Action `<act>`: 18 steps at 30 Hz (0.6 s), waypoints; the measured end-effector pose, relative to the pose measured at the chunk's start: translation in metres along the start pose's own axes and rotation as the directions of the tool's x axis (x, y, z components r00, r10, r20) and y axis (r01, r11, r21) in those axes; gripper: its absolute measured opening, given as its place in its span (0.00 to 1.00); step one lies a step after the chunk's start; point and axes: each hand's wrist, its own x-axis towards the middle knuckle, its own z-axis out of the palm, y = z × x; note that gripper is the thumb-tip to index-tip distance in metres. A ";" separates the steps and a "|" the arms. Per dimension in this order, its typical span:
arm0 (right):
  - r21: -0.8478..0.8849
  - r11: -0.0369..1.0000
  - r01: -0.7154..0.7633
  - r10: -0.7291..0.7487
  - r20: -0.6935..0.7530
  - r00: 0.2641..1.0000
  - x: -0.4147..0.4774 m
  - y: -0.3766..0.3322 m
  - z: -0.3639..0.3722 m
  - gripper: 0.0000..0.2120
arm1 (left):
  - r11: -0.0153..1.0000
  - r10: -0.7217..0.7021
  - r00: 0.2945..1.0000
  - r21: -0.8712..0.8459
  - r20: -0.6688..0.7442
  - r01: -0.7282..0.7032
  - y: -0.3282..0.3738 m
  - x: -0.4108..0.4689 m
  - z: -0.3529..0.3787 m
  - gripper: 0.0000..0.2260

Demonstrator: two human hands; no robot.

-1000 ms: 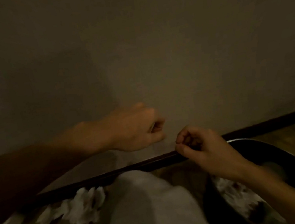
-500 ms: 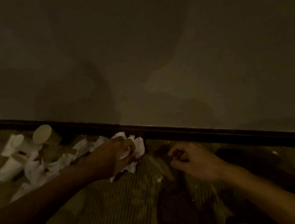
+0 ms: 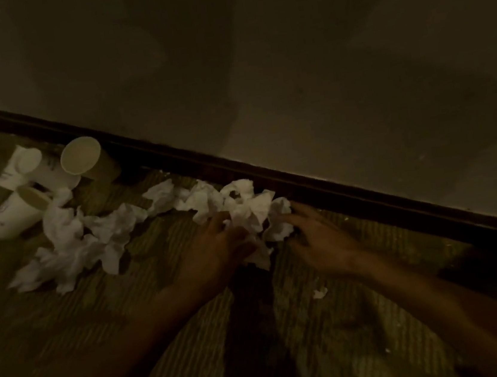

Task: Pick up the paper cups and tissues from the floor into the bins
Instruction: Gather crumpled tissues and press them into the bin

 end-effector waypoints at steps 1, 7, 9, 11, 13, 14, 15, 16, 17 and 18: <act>-0.015 1.000 0.002 -0.002 0.024 1.000 0.005 0.000 0.004 0.24 | 0.997 -0.061 0.998 -0.044 -0.024 0.060 -0.002 -0.004 0.004 0.10; -0.156 0.986 0.065 -0.056 0.061 0.997 0.024 -0.005 0.013 0.15 | 0.980 -0.156 0.968 -0.156 -0.198 0.126 -0.014 -0.013 0.014 0.16; -0.060 0.998 0.001 0.000 0.023 1.000 0.026 -0.008 0.013 0.10 | 0.973 -0.177 0.944 -0.193 -0.279 0.126 -0.015 -0.016 0.011 0.16; 0.086 0.991 -0.104 0.101 0.039 0.994 0.023 -0.011 0.015 0.07 | 0.955 -0.206 0.919 -0.275 -0.337 0.113 -0.013 -0.023 0.011 0.16; 0.275 0.935 -0.225 0.211 0.080 0.974 0.017 -0.017 0.019 0.08 | 0.930 -0.231 0.903 -0.354 -0.362 0.096 -0.009 -0.031 0.011 0.15; 0.404 0.869 -0.287 0.259 0.122 0.958 0.013 -0.024 0.020 0.08 | 0.909 -0.256 0.901 -0.404 -0.350 0.102 -0.007 -0.035 0.010 0.14; 0.539 0.771 -0.340 0.290 0.179 0.940 0.009 -0.031 0.022 0.08 | 0.879 -0.290 0.899 -0.463 -0.327 0.115 -0.003 -0.039 0.009 0.14; 0.657 0.649 -0.382 0.304 0.237 0.923 0.006 -0.038 0.024 0.08 | 0.836 -0.330 0.894 -0.534 -0.303 0.128 0.001 -0.044 0.008 0.14; 0.737 0.535 -0.413 0.303 0.289 0.908 0.003 -0.044 0.027 0.08 | 0.771 -0.375 0.886 -0.622 -0.273 0.135 0.007 -0.049 0.008 0.13; 0.780 0.456 -0.429 0.284 0.329 0.900 -0.002 -0.050 0.029 0.08 | 0.679 -0.419 0.878 -0.722 -0.230 0.135 0.015 -0.055 0.009 0.11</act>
